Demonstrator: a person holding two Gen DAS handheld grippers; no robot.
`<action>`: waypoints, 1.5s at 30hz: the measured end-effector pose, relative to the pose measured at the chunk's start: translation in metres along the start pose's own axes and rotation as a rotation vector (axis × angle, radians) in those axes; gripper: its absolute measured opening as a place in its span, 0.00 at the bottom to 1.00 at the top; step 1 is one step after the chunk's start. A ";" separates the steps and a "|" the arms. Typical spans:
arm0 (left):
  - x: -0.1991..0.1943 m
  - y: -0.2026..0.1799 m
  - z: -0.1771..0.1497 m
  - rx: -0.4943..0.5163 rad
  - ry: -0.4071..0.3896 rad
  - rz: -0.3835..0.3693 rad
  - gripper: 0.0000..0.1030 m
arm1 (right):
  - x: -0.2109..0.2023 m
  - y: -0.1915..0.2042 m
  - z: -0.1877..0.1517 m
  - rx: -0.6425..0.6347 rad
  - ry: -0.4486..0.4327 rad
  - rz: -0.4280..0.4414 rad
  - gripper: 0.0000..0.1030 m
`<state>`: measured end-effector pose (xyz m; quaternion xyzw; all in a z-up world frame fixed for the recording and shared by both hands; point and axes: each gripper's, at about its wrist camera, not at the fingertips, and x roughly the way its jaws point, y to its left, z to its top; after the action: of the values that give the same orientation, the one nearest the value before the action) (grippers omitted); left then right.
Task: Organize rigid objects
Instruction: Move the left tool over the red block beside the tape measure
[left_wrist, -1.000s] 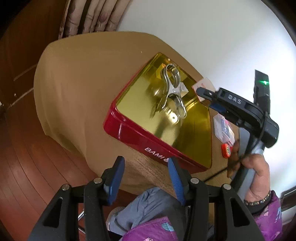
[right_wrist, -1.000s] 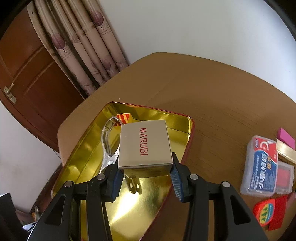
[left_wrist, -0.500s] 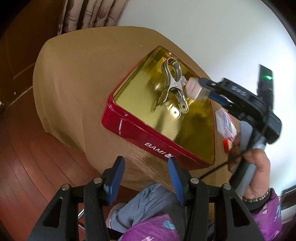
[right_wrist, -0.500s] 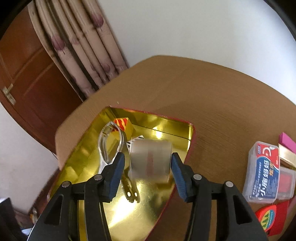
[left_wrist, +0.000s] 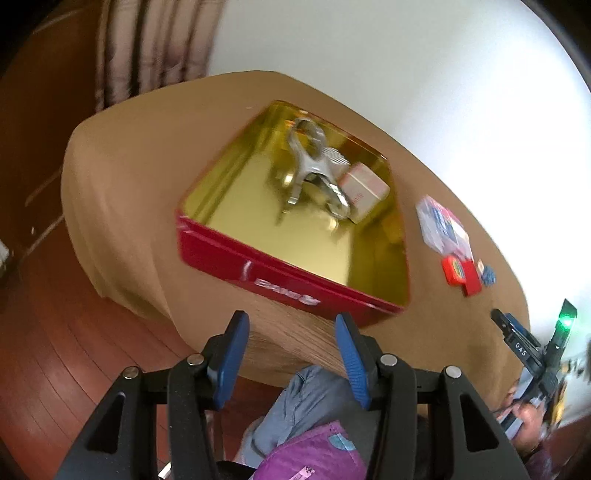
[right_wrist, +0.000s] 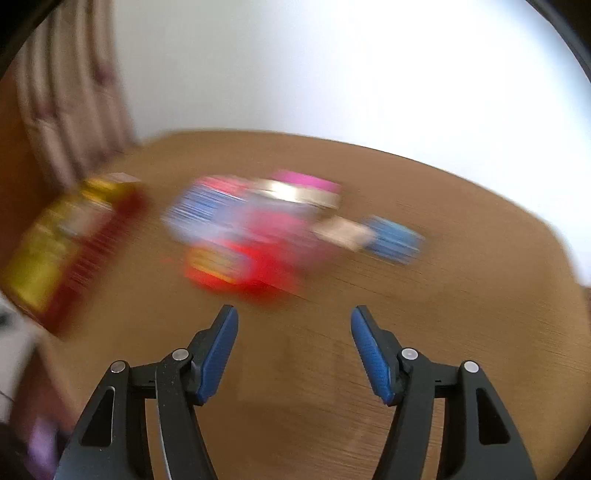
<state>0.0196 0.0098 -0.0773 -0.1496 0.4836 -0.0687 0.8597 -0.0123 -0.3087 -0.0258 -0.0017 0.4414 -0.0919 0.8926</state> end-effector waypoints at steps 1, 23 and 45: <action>0.001 -0.006 -0.002 0.027 0.006 -0.001 0.48 | -0.002 -0.018 -0.008 0.015 0.008 -0.041 0.59; 0.075 -0.236 0.070 0.418 0.127 -0.008 0.51 | -0.011 -0.123 -0.055 0.348 -0.014 0.116 0.70; 0.159 -0.292 0.064 0.307 0.434 -0.229 0.51 | -0.001 -0.128 -0.047 0.365 0.000 0.216 0.74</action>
<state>0.1653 -0.2958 -0.0801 -0.0531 0.6200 -0.2680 0.7355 -0.0703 -0.4306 -0.0429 0.2072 0.4152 -0.0742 0.8827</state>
